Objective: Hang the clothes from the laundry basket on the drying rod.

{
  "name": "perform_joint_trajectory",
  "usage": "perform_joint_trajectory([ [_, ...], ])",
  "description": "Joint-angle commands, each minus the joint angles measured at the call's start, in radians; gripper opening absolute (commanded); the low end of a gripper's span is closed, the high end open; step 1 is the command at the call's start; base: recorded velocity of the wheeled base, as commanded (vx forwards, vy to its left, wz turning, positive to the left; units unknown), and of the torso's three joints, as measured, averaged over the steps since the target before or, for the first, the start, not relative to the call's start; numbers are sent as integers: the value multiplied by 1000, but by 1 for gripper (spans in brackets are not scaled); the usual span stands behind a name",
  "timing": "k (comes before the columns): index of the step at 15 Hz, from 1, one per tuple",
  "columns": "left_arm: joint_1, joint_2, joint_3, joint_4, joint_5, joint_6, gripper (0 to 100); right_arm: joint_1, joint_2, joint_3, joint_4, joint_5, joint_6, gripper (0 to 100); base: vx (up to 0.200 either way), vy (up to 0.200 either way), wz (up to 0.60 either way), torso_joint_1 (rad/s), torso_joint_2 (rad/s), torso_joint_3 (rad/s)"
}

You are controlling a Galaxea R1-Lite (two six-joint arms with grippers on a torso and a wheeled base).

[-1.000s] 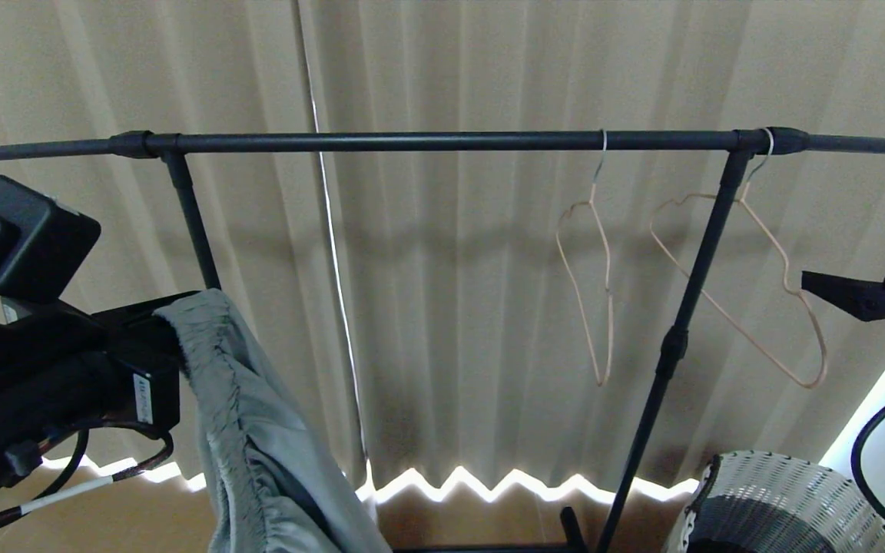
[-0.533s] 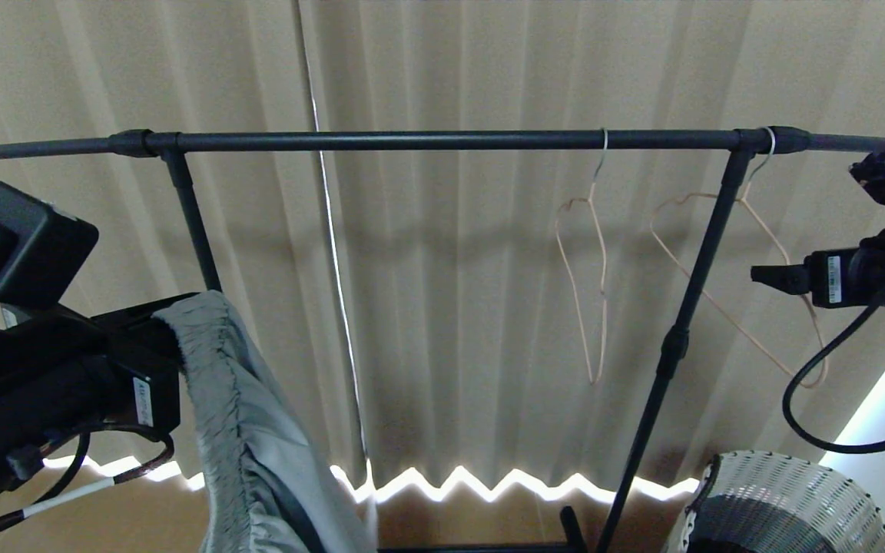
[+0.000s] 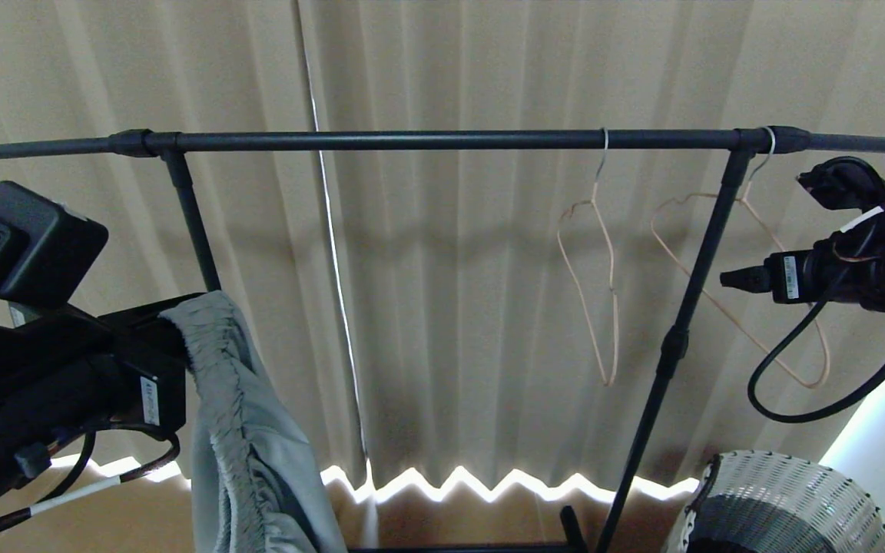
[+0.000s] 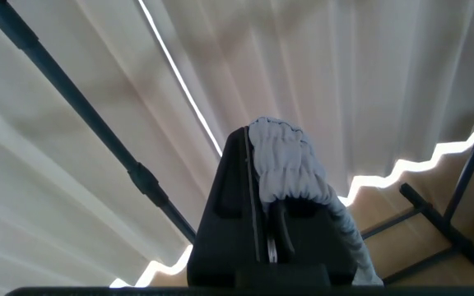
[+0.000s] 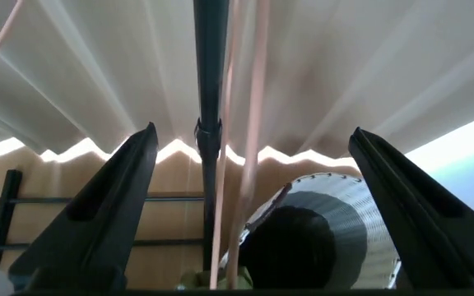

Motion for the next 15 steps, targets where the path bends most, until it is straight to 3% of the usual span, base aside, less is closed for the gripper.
perform_joint_trajectory([
  [1,0,2,-2,0,0,0,0,1,8,-6,0,0,1,100,0,0,0,0,0,0],
  [2,0,2,-2,0,0,0,0,1,8,-6,0,0,1,0,0,0,0,0,0,0],
  [11,0,1,3,0,0,2,0,-4,0,-6,-7,-23,1,0,0,0,0,0,0,0],
  [15,4,2,3,0,2,3,0,-8,-34,-8,-37,-80,1,0,0,0,0,0,0,0],
])
